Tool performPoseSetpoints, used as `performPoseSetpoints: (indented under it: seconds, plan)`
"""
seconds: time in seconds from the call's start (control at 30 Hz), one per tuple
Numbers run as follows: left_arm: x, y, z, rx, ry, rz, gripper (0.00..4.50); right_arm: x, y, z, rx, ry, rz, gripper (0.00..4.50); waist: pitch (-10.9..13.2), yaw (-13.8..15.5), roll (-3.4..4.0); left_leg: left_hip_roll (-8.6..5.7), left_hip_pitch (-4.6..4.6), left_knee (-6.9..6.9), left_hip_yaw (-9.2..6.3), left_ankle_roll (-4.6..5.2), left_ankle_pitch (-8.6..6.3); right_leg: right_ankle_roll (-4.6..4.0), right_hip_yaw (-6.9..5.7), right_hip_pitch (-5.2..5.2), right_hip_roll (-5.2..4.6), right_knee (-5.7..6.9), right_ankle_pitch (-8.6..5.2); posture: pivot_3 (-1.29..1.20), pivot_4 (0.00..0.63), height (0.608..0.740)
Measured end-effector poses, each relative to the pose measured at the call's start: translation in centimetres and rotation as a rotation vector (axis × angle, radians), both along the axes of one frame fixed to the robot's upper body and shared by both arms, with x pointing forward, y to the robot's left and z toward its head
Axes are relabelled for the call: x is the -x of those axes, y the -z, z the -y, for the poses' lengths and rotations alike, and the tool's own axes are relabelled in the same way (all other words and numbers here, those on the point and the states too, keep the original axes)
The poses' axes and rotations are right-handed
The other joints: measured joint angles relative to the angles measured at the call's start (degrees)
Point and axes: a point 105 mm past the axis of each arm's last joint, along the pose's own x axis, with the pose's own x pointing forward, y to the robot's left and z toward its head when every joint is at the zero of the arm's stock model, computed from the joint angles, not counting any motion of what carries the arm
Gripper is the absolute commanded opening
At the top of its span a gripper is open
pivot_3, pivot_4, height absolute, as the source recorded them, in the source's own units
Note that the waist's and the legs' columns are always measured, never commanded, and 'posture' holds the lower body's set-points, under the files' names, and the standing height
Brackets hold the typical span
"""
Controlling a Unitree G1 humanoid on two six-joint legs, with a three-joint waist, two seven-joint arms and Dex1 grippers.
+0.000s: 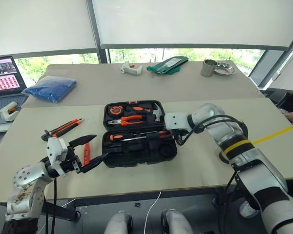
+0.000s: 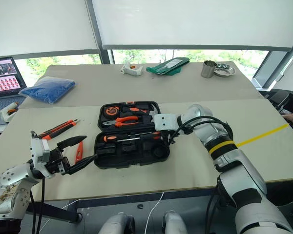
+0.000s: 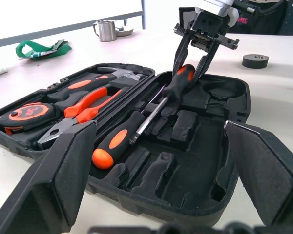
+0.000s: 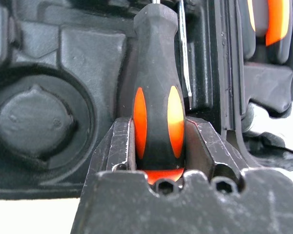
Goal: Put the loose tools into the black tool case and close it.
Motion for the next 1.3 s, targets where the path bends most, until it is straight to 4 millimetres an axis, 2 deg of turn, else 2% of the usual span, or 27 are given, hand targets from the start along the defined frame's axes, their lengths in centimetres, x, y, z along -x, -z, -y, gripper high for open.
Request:
performPoseSetpoints:
  seconds: [0.07,0.13,0.3,0.43,0.53,0.6,0.67,0.8,0.97,1.03,1.3]
  plan:
    - [0.0,0.0,0.0,0.0,-0.001,0.001,4.5,-0.1,0.0,0.1,0.003,-0.001,0.009,1.1,0.0,0.0,0.0,0.0,0.0,0.0,0.0,0.0,0.0,-0.01,0.0,0.0,0.0,0.01,0.0,0.0,0.15,0.74]
    - [0.0,0.1,0.1,0.002,0.0,-0.001,4.5,-0.3,0.0,0.1,0.001,-0.007,0.017,2.1,0.0,0.0,0.0,0.0,0.01,0.0,0.01,-0.01,0.01,-0.01,0.0,0.01,0.0,0.0,0.0,0.0,0.15,0.74]
    - [-0.1,0.3,0.1,0.004,-0.003,-0.009,4.5,-0.6,-0.8,0.0,-0.029,-0.032,0.065,3.68,0.0,0.0,0.0,0.0,0.01,-0.01,0.0,-0.02,0.01,-0.01,0.0,0.01,0.0,0.0,-0.01,0.0,0.15,0.74]
    - [-0.2,0.3,0.0,0.002,-0.004,-0.009,4.5,-0.2,-3.4,-0.4,-0.101,-0.086,0.04,3.68,0.0,-0.1,0.0,0.01,0.02,-0.02,-0.01,-0.02,0.01,-0.03,0.0,0.0,0.01,0.02,-0.01,0.0,0.15,0.74]
    - [-0.3,0.4,-0.1,-0.009,-0.012,-0.013,4.5,0.0,-6.0,-1.1,-0.249,-0.093,-0.002,2.91,0.0,-0.1,0.0,0.04,0.1,-0.03,-0.05,-0.02,0.01,-0.05,0.0,0.05,0.02,0.03,-0.02,0.0,0.15,0.74]
    - [-0.3,0.4,-0.1,-0.01,-0.018,-0.012,4.5,0.3,-6.4,-2.4,-0.346,-0.095,-0.045,2.29,0.0,-0.2,0.0,0.06,0.12,-0.05,-0.1,-0.02,0.01,-0.08,0.01,0.05,0.02,0.05,-0.01,0.0,0.15,0.74]
    - [-0.4,0.4,-0.1,-0.011,-0.025,-0.007,4.5,0.4,-5.6,-3.6,-0.422,-0.078,-0.092,1.55,0.0,-0.2,0.0,0.08,0.14,-0.06,-0.13,-0.02,0.01,-0.11,0.0,0.04,0.02,0.08,0.0,0.0,0.15,0.74]
    - [-0.4,0.4,-0.2,-0.009,-0.036,0.004,4.5,0.5,-2.0,-4.5,-0.481,-0.01,-0.176,0.13,0.0,0.0,0.0,0.02,0.11,-0.05,-0.09,-0.03,0.01,-0.19,0.0,0.04,-0.06,0.08,0.04,0.0,0.15,0.74]
    - [-0.4,0.3,-0.3,-0.008,-0.044,0.006,4.5,0.5,0.4,-4.4,-0.468,0.015,-0.192,0.04,0.0,-0.1,0.0,-0.01,0.12,-0.06,-0.08,-0.03,0.01,-0.07,0.0,0.04,-0.12,0.05,-0.03,0.0,0.15,0.74]
    - [-0.4,0.3,-0.3,-0.008,-0.046,0.007,4.5,0.9,1.5,-4.9,-0.462,0.001,-0.206,0.04,0.0,-0.2,0.0,0.02,0.12,-0.07,-0.06,-0.03,0.01,-0.07,0.0,0.03,-0.07,0.07,-0.03,0.0,0.15,0.74]
    - [-0.5,0.6,-0.5,-0.005,-0.057,-0.004,4.5,0.7,2.0,-5.7,-0.417,-0.015,-0.163,0.04,0.0,-0.4,-0.02,0.1,0.43,-0.11,-0.06,-0.11,-0.04,-0.1,0.0,0.17,0.0,0.12,-0.07,0.0,0.15,0.74]
